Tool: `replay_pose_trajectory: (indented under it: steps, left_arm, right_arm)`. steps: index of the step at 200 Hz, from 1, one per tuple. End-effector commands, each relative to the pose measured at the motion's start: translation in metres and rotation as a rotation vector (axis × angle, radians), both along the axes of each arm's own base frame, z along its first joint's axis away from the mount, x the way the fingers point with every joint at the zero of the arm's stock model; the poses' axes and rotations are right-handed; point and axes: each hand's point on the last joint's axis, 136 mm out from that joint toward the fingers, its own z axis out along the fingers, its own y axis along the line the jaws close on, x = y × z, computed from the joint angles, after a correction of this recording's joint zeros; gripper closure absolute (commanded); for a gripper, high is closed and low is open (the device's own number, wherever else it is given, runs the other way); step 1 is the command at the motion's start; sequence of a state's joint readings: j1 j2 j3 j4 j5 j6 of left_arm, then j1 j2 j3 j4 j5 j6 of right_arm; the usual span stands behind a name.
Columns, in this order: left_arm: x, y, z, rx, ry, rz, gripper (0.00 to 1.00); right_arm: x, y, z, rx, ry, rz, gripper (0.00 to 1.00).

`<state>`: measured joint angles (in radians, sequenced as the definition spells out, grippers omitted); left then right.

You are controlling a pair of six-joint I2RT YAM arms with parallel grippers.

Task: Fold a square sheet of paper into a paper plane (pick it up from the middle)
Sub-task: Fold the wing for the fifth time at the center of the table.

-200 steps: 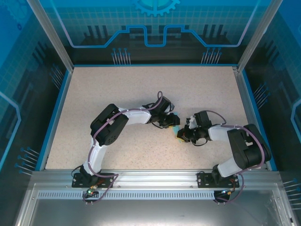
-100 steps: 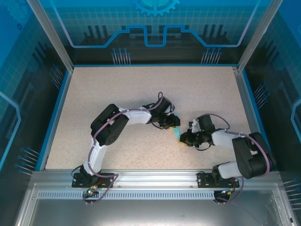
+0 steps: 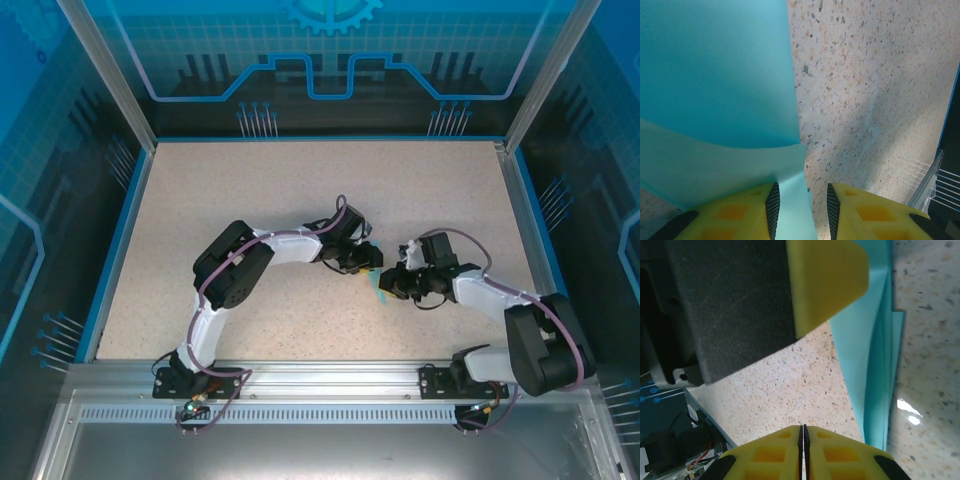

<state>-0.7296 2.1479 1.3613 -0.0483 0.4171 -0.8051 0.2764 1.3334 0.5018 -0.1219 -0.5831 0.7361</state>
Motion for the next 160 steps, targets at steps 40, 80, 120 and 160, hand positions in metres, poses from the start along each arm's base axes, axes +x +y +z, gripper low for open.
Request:
replay_pose_trajectory:
  steps: [40, 80, 120, 160]
  left_arm:
    - [-0.006, 0.014, -0.035, 0.101, 0.060, -0.004, 0.66]
    - [-0.006, 0.016, -0.037, 0.110, 0.062, -0.005, 0.66]
    - [-0.006, 0.018, -0.040, 0.117, 0.066, -0.004, 0.66]
    - [-0.007, 0.018, -0.040, 0.118, 0.072, -0.005, 0.66]
  right_arm:
    - [-0.007, -0.015, -0.031, -0.168, 0.078, 0.016, 0.91]
    - [-0.019, -0.031, -0.047, -0.219, 0.131, 0.004, 0.91]
    - [-0.029, -0.043, -0.059, -0.228, 0.178, -0.029, 0.92]
    - [-0.018, -0.037, -0.027, -0.181, 0.072, -0.042, 0.91]
